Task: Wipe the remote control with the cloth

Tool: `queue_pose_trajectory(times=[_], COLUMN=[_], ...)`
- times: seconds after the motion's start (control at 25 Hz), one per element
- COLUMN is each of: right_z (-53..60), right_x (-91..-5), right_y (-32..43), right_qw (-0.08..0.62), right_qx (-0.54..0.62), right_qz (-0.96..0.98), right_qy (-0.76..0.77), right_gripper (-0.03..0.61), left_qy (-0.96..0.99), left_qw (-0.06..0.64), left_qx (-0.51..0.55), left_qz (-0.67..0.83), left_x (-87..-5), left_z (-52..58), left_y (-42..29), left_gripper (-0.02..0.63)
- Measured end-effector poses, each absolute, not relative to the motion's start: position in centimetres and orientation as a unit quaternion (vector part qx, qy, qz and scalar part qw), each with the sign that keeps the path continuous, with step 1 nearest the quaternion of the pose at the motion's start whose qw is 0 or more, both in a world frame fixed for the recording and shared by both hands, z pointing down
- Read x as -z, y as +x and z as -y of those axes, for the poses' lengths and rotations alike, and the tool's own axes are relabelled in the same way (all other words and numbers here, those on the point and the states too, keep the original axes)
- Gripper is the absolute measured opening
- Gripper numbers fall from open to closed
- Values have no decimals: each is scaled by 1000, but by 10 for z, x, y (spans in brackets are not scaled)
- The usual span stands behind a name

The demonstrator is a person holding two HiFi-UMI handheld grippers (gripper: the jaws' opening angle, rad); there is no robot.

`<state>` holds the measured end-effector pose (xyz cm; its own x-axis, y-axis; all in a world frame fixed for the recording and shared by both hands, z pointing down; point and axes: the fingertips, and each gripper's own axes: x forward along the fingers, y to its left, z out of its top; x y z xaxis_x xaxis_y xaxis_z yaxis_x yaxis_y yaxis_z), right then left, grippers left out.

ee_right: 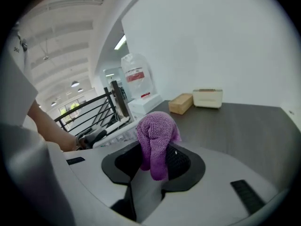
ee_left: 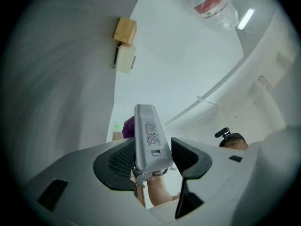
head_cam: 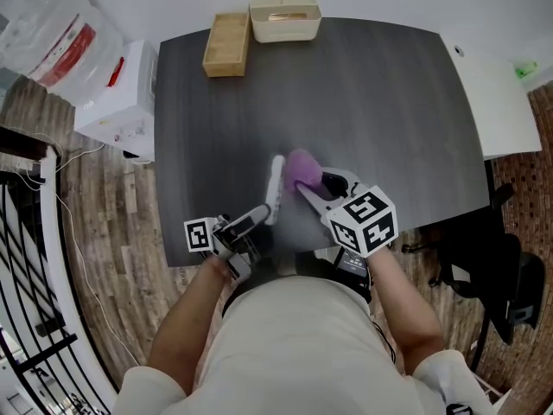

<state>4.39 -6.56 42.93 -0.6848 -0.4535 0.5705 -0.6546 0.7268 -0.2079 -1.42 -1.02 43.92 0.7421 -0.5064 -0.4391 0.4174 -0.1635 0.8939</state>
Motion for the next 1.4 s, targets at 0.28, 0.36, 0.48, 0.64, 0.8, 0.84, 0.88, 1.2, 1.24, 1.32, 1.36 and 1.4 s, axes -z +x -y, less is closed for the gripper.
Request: queue_pose_trajectory(times=[0.28, 0.36, 0.48, 0.64, 0.8, 0.84, 0.88, 1.2, 1.24, 1.32, 1.36, 1.4], right_z=[63, 51, 44, 33, 13, 9, 7, -8, -10, -14, -17, -20], right_x=[-411, -415, -419, -427, -458, -468, -478, -540, -544, -551, -555, -558], right_y=[17, 11, 9, 15, 19, 23, 28, 58, 56, 50, 47, 43], right_qw=[295, 311, 331, 346, 345, 348, 352, 394, 397, 402, 404, 409], right_qx=[-88, -64, -42, -46, -116, -134, -151, -227, -228, -227, -225, -224], right_qz=[911, 911, 906, 903, 900, 895, 890, 854, 853, 854, 854, 854], right_qy=[275, 265, 261, 251, 240, 243, 246, 254, 250, 241, 236, 230], right_gripper=[132, 132, 132, 132, 132, 132, 131, 132, 131, 132, 131, 132], left_qy=[687, 691, 691, 689, 660, 650, 638, 552, 553, 560, 566, 569], left_qw=[644, 646, 649, 655, 684, 698, 713, 802, 803, 797, 793, 789], left_qx=[331, 319, 308, 297, 286, 276, 264, 160, 148, 123, 113, 107], left_qz=[54, 63, 73, 92, 121, 122, 122, 160, 167, 186, 197, 206], left_x=[-439, -443, -448, -460, -488, -498, -507, -564, -569, -579, -583, -586], left_z=[20, 22, 21, 19, 18, 15, 11, -16, -19, -26, -28, -31], left_y=[-10, -11, -10, -6, -1, 3, 8, 37, 35, 26, 22, 17], left_gripper=[235, 235, 233, 233, 233, 233, 233, 235, 235, 236, 241, 247])
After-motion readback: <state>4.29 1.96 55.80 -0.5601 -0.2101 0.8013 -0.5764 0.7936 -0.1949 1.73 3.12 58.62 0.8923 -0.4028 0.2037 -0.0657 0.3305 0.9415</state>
